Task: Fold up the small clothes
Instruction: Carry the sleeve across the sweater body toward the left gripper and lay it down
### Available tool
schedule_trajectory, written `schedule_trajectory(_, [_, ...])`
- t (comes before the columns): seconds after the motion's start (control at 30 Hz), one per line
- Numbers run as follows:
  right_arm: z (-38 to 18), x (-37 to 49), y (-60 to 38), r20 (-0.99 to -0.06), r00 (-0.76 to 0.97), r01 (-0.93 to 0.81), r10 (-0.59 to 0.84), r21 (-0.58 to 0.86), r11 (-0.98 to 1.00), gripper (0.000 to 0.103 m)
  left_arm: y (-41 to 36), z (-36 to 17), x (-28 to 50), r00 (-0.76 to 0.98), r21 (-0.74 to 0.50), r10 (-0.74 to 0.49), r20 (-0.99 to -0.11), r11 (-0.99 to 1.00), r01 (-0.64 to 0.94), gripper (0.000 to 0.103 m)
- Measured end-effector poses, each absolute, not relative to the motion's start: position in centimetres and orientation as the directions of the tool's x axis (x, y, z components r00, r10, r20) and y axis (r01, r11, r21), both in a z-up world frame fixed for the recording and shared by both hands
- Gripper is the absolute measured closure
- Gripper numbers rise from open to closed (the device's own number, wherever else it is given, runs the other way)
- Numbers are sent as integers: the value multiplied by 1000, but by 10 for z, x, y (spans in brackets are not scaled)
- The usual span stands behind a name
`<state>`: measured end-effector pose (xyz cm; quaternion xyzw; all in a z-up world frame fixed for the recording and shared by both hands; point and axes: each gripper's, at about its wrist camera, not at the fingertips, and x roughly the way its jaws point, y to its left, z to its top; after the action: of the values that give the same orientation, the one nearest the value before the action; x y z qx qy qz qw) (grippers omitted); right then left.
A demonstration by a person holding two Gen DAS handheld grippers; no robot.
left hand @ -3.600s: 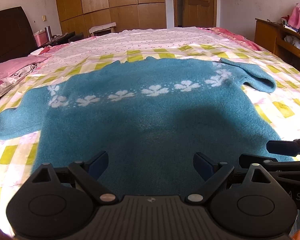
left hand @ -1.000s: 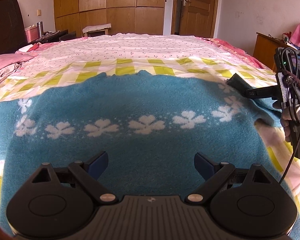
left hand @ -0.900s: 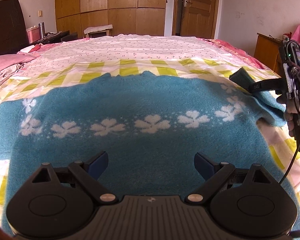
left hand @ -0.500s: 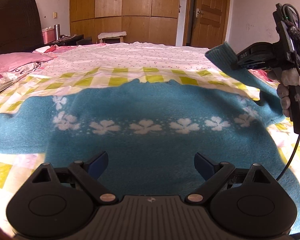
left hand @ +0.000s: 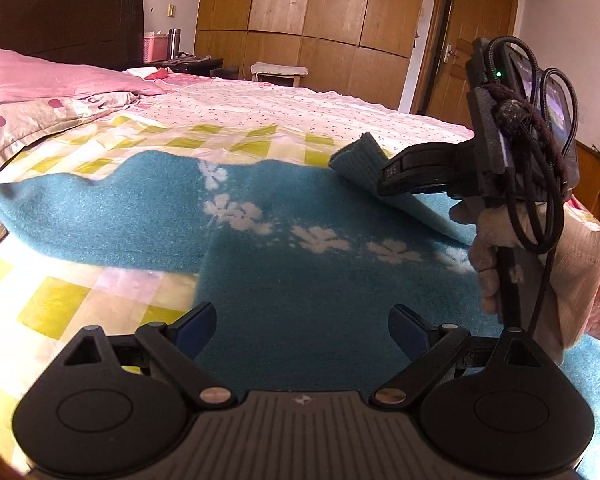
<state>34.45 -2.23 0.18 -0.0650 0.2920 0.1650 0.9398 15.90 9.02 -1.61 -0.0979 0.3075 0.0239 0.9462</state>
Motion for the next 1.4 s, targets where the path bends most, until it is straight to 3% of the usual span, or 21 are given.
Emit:
schedule_trajectory(0.57, [-14, 331, 10, -589, 750, -369, 301, 5, 930, 92, 118, -18, 157, 836, -195, 28, -548, 968, -160, 5])
schedule_trajectory(0.67, [-23, 327, 16, -591, 748, -403, 301, -45, 914, 86, 119, -20, 158, 830, -188, 37, -556, 967, -169, 5])
schedule_trajectory(0.73, [-21, 322, 20, -592, 740, -438, 318, -66, 897, 76, 121, -22, 158, 828, -192, 41, -560, 965, -178, 5])
schedule_trajectory(1.1, [3, 299, 13, -580, 674, -570, 457, -14, 822, 72, 124, -25, 154, 842, -196, 32, -539, 967, -163, 5])
schedule_trajectory(1.23, [9, 305, -1, -545, 730, -502, 412, -19, 865, 72, 126, -26, 156, 838, -185, 42, -544, 968, -169, 5])
schedule_trajectory(1.4, [-17, 325, -9, -620, 728, -418, 294, -60, 906, 72, 130, -26, 156, 834, -180, 63, -548, 965, -191, 5])
